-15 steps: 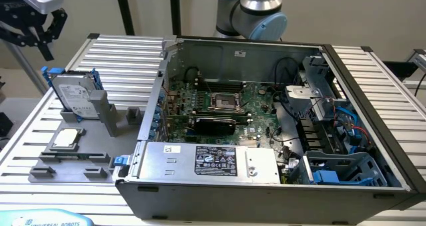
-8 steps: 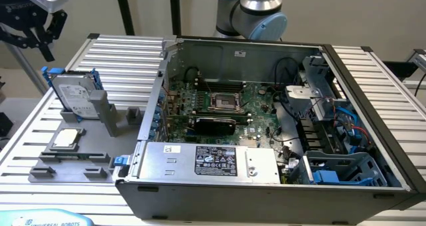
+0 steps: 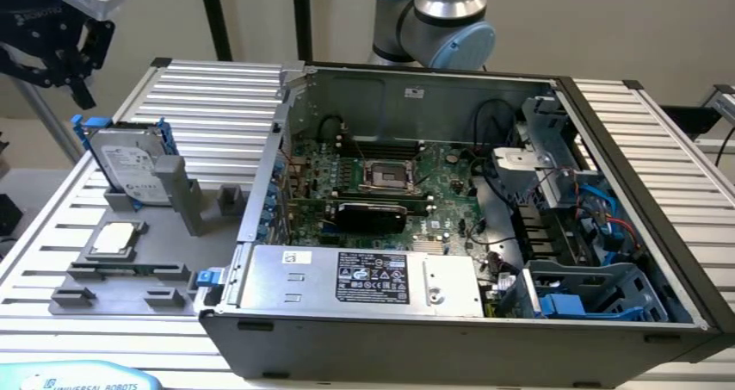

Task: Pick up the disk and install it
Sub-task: 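Pick up the disk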

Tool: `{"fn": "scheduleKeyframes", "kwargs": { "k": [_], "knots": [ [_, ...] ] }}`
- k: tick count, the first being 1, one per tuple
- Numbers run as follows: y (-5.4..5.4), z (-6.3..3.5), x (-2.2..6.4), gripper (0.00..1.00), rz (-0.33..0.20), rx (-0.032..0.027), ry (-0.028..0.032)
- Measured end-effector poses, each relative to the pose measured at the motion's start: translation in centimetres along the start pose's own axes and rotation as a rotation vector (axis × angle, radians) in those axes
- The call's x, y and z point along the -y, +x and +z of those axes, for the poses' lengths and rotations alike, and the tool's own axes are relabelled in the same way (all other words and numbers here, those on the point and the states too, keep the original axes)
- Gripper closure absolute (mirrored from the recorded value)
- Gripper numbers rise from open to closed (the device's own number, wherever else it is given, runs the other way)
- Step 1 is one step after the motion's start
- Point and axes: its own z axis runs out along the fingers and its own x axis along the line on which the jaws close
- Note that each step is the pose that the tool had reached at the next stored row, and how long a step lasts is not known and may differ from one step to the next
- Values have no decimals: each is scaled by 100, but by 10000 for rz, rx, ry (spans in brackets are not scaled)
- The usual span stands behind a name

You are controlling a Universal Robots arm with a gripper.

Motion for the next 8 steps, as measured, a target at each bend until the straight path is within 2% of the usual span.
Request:
{"fn": "scheduleKeyframes", "kwargs": {
  "k": [8],
  "knots": [
    [0, 37, 1, 89, -1464, -49, 11]
  ]
}}
